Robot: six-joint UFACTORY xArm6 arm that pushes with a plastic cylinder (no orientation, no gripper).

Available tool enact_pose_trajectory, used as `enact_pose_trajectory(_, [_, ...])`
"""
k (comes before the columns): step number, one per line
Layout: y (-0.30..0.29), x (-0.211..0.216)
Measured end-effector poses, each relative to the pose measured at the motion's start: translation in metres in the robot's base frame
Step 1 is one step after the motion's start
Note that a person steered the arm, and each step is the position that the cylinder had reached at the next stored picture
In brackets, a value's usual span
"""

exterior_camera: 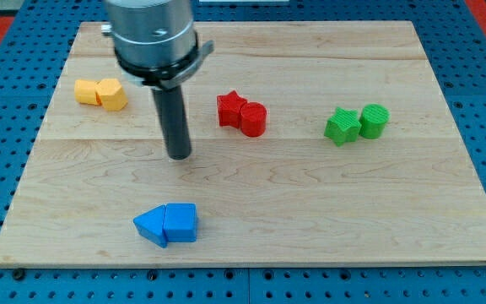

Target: Push the yellow heart up a bit

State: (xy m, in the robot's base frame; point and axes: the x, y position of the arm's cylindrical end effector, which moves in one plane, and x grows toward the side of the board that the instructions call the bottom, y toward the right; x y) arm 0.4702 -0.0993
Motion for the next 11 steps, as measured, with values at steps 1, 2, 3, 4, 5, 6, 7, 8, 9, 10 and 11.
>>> enact_pose_trajectory(1, [-0.032,0.000])
enact_pose_trajectory(2, [-0.067,0.000])
enact_pose_trajectory(3, [-0.093,0.003])
enact_pose_trajectory(4, [-0.093,0.011])
enact_pose_trajectory(5, [-0.094,0.011])
enact_pose_trajectory(6, [-0.126,-0.004])
enact_pose_trajectory(7, [-0.128,-0.044])
enact_pose_trajectory(8, [-0.122,-0.096])
enact_pose_trajectory(9, [-0.122,-0.144])
enact_pose_trajectory(10, [-0.115,-0.161])
enact_pose_trajectory(11, [-0.114,-0.120])
